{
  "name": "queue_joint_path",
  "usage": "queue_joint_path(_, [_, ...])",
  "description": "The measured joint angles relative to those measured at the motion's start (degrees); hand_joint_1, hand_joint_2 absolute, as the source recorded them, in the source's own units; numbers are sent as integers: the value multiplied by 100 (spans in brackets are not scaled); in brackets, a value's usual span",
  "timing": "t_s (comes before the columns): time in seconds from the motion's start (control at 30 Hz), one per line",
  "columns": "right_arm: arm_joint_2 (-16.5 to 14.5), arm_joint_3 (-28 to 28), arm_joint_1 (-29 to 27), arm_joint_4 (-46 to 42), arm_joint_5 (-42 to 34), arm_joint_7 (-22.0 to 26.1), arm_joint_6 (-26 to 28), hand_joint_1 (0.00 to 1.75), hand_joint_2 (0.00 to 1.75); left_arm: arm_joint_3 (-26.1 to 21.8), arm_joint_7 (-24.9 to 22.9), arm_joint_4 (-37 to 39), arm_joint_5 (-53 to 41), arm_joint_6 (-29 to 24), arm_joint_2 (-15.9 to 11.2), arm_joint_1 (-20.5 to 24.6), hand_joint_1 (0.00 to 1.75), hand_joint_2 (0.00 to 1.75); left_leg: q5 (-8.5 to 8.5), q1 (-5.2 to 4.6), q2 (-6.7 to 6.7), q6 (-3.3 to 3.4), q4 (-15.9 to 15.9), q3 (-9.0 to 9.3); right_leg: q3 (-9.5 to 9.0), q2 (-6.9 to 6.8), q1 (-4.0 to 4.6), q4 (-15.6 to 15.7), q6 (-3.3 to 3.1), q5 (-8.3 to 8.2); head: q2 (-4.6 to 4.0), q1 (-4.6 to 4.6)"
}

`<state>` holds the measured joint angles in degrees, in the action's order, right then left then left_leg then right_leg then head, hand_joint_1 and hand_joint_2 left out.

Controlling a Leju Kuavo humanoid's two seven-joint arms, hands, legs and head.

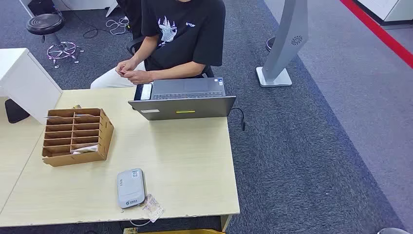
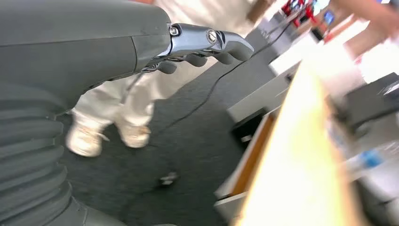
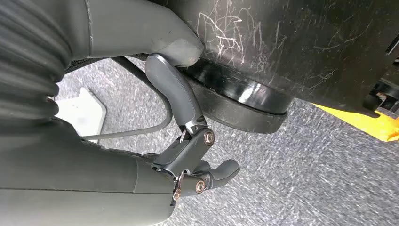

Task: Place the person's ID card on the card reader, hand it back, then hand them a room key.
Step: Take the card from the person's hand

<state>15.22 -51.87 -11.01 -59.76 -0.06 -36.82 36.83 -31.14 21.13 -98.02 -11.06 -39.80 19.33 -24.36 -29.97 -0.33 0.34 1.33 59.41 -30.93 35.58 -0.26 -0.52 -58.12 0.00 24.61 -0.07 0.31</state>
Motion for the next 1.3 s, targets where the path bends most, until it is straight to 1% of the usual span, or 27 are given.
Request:
queue_joint_path(0.07, [1, -5, 4, 1, 53, 17, -36, 0, 175, -36, 137, -212, 159, -1, 3, 8, 0, 175, 0, 0, 0, 0, 0, 0, 0, 0, 0, 0, 0, -1, -1, -1])
queue_joint_path(0.13, [1, -14, 16, 7, 135, 49, -106, 0, 175, -78, 313, -632, 377, -3, 8, 15, 0, 175, 0, 0, 0, 0, 0, -1, -1, 0, 0, 0, -1, -3, -1, -3])
queue_joint_path(0.3, [1, -49, 57, 54, 190, 163, -232, 0, 175, -86, 471, -1392, 519, 71, 23, 13, 0, 175, 0, 0, 0, 0, 0, 0, -1, 0, 0, 0, 0, -3, 0, -2])
queue_joint_path(0.37, [-11, -58, 85, 113, 210, 282, -325, 0, 175, -107, 520, -1597, 453, 411, 20, 75, 0, 175, 3, -1, -1, 0, 0, 0, 0, -2, 0, 0, 1, -4, 0, -2])
queue_joint_path(0.43, [-45, -57, 132, 227, 161, 453, -435, 0, 175, -192, 316, -1721, 158, 976, -47, 271, 0, 175, 10, -1, -7, 0, 0, -2, -1, -7, 0, 0, 2, -6, 0, -1])
queue_joint_path(0.5, [-95, -45, 189, 371, 64, 626, -529, 0, 175, -266, -49, -1741, -281, 1364, -248, 551, 0, 175, 16, 0, -11, -5, 0, -4, 0, -11, 1, 0, -6, -12, 0, 0])
queue_joint_path(0.53, [-120, -37, 215, 441, 26, 698, -567, 0, 175, -276, -251, -1718, -531, 1434, -407, 701, 0, 175, 19, 0, -11, -10, 0, -4, 1, -11, 2, 0, -11, -16, 0, -1])
queue_joint_path(0.63, [-208, 2, 300, 647, -56, 863, -668, 0, 175, -197, -1067, -1459, -1368, 1401, -1069, 1192, 0, 175, 31, 3, -10, -28, 0, -5, 5, -10, 12, 0, -28, -27, -2, -3])
queue_joint_path(0.73, [-292, 47, 390, 834, -96, 994, -760, 0, 175, 103, -1881, -945, -2277, 1291, -1789, 1667, 0, 175, 49, 10, -12, -42, 0, -14, 14, -10, 22, 0, -38, -42, -1, -2])
queue_joint_path(0.8, [-343, 69, 447, 951, -118, 1076, -800, 0, 175, 356, -2185, -561, -2710, 1267, -2201, 1980, 0, 175, 59, 14, -11, -49, 0, -23, 23, -10, 24, -1, -45, -55, 0, -3])
queue_joint_path(0.87, [-390, 96, 485, 1055, -150, 1144, -812, 0, 175, 607, -2397, -210, -2983, 1266, -2517, 2259, 0, 175, 66, 21, -6, -54, 0, -32, 33, -9, 25, -1, -53, -67, 0, -3])
queue_joint_path(0.97, [-440, 154, 506, 1160, -184, 1213, -813, 0, 175, 941, -2634, 192, -3259, 1253, -2845, 2584, 0, 175, 74, 27, 1, -58, 0, -42, 44, -5, 26, -1, -56, -79, -1, -2])
queue_joint_path(1.07, [-475, 196, 521, 1234, -182, 1244, -812, 0, 175, 1179, -2736, 477, -3355, 1246, -3057, 2799, 0, 175, 77, 26, 3, -58, 1, -48, 51, 0, 26, 0, -53, -83, -1, -2])
queue_joint_path(1.2, [-507, 219, 539, 1292, -182, 1268, -803, 0, 175, 1405, -2856, 763, -3415, 1293, -3215, 3050, 0, 175, 83, 25, 2, -51, 3, -64, 67, 3, 27, 1, -47, -87, -2, -2])
queue_joint_path(1.3, [-532, 272, 553, 1332, -184, 1310, -803, 0, 175, 1641, -2898, 1008, -3304, 1482, -3279, 3307, 0, 175, 85, 24, 0, -52, 4, -71, 71, 3, 27, 1, -44, -89, -2, -1])
